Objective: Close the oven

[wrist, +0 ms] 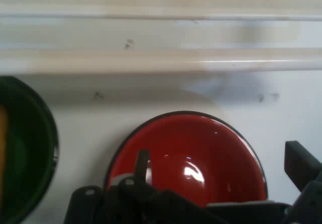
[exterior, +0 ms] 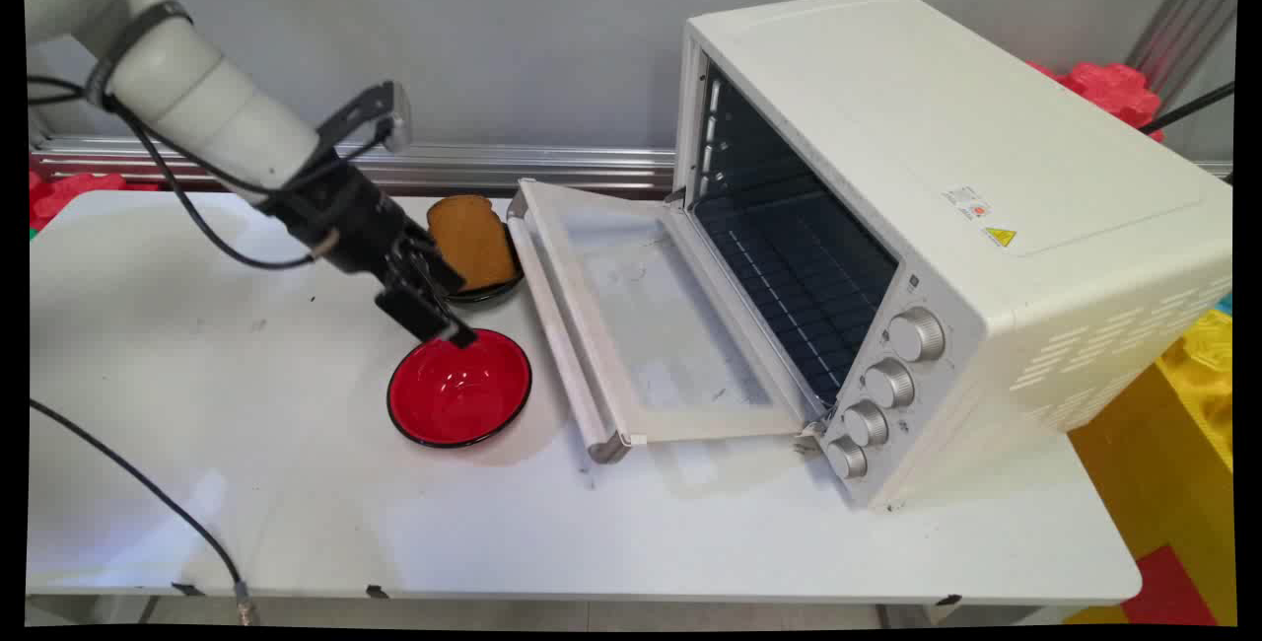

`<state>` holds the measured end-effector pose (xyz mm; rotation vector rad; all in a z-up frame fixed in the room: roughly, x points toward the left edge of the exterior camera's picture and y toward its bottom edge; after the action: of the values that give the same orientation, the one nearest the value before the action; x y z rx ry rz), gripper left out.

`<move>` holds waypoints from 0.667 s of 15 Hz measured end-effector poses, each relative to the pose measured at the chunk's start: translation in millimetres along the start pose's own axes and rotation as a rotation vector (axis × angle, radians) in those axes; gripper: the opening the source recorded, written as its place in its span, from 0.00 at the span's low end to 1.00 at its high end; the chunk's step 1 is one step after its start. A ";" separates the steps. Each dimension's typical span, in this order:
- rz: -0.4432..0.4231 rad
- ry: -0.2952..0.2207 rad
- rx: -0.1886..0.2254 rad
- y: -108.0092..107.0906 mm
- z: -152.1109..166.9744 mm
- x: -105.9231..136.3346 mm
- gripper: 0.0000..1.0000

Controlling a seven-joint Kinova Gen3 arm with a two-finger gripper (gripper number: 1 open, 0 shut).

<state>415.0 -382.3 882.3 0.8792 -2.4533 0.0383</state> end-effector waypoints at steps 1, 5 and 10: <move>-0.014 -0.003 -0.001 4.4 5.4 -1.1 1.00; -0.036 -0.007 0.009 17.8 25.9 -4.6 1.00; 0.000 0.002 0.028 25.0 40.6 -4.8 1.00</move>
<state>384.0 -367.8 848.7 0.8908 -2.4561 0.0742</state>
